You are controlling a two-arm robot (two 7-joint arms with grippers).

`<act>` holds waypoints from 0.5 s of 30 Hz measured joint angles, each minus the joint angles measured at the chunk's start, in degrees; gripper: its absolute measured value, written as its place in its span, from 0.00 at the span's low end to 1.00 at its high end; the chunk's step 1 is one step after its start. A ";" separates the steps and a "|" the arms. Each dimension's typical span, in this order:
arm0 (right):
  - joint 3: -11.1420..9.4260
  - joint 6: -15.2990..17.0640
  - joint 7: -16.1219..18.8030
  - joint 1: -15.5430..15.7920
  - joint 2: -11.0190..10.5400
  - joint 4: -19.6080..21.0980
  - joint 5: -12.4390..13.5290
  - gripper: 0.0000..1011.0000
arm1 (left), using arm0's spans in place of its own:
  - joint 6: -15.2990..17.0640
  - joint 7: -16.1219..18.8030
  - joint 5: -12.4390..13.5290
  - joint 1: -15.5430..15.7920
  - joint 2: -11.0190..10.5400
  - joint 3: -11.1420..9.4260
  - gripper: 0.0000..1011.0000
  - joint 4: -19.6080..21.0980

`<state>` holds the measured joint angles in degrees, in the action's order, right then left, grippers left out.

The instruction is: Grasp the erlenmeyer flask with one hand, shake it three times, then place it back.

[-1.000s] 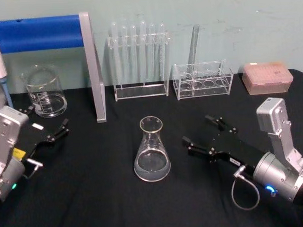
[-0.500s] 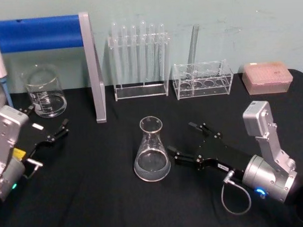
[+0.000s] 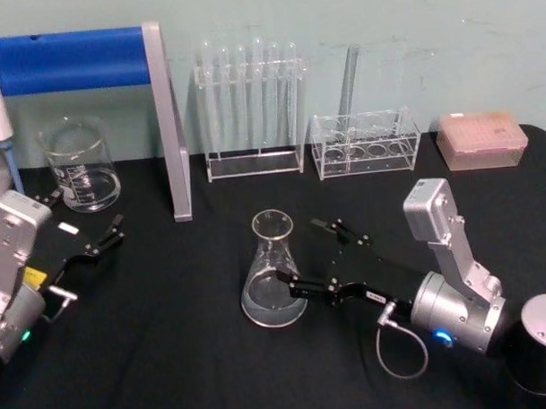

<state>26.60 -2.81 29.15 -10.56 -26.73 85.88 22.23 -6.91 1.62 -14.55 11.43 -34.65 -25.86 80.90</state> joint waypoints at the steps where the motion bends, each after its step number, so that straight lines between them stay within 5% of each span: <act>1: 0.14 -0.04 0.21 -0.34 0.36 -0.39 -0.25 0.99 | 0.00 0.00 0.00 0.00 0.00 0.00 0.99 0.00; 15: 1.11 -1.06 1.41 -3.15 2.90 -3.56 -1.83 0.99 | 0.00 0.00 0.00 0.00 0.00 0.00 0.99 0.00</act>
<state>27.71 -3.87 30.57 -13.70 -23.83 82.32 20.40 -6.91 1.62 -14.55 11.43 -34.65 -25.86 80.90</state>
